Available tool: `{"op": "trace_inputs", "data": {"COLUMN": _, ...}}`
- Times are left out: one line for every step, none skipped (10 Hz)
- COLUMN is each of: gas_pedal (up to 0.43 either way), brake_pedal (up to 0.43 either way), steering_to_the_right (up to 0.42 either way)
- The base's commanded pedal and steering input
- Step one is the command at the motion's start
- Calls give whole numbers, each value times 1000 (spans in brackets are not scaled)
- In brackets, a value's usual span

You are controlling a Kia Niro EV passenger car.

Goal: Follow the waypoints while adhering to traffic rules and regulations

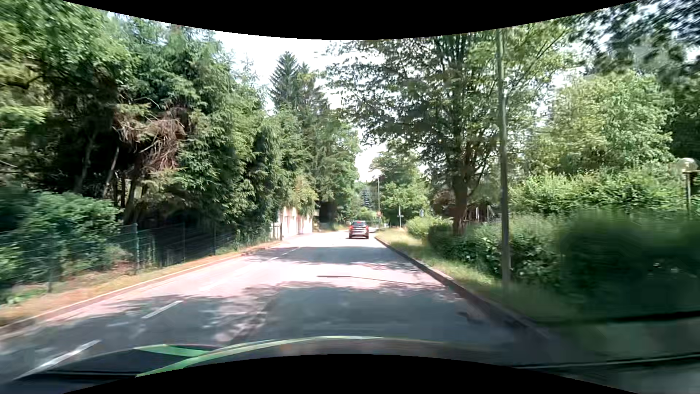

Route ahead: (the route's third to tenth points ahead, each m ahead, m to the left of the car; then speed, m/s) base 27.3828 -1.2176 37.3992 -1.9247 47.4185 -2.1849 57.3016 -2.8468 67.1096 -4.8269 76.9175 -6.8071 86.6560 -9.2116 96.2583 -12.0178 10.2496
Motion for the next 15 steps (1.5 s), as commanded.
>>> {"op": "trace_inputs", "data": {"gas_pedal": 0, "brake_pedal": 18, "steering_to_the_right": 11}}
{"op": "trace_inputs", "data": {"gas_pedal": 0, "brake_pedal": 6, "steering_to_the_right": 10}}
{"op": "trace_inputs", "data": {"gas_pedal": 0, "brake_pedal": 6, "steering_to_the_right": 10}}
{"op": "trace_inputs", "data": {"gas_pedal": 0, "brake_pedal": 12, "steering_to_the_right": 10}}
{"op": "trace_inputs", "data": {"gas_pedal": 0, "brake_pedal": 24, "steering_to_the_right": 10}}
{"op": "trace_inputs", "data": {"gas_pedal": 0, "brake_pedal": 43, "steering_to_the_right": 10}}
{"op": "trace_inputs", "data": {"gas_pedal": 0, "brake_pedal": 67, "steering_to_the_right": 9}}
{"op": "trace_inputs", "data": {"gas_pedal": 0, "brake_pedal": 73, "steering_to_the_right": 7}}
{"op": "trace_inputs", "data": {"gas_pedal": 0, "brake_pedal": 79, "steering_to_the_right": 6}}
{"op": "trace_inputs", "data": {"gas_pedal": 0, "brake_pedal": 85, "steering_to_the_right": 6}}
{"op": "trace_inputs", "data": {"gas_pedal": 0, "brake_pedal": 85, "steering_to_the_right": 6}}
{"op": "trace_inputs", "data": {"gas_pedal": 0, "brake_pedal": 85, "steering_to_the_right": 5}}
{"op": "trace_inputs", "data": {"gas_pedal": 0, "brake_pedal": 91, "steering_to_the_right": 5}}
{"op": "trace_inputs", "data": {"gas_pedal": 0, "brake_pedal": 98, "steering_to_the_right": 5}}
{"op": "trace_inputs", "data": {"gas_pedal": 0, "brake_pedal": 98, "steering_to_the_right": 5}}
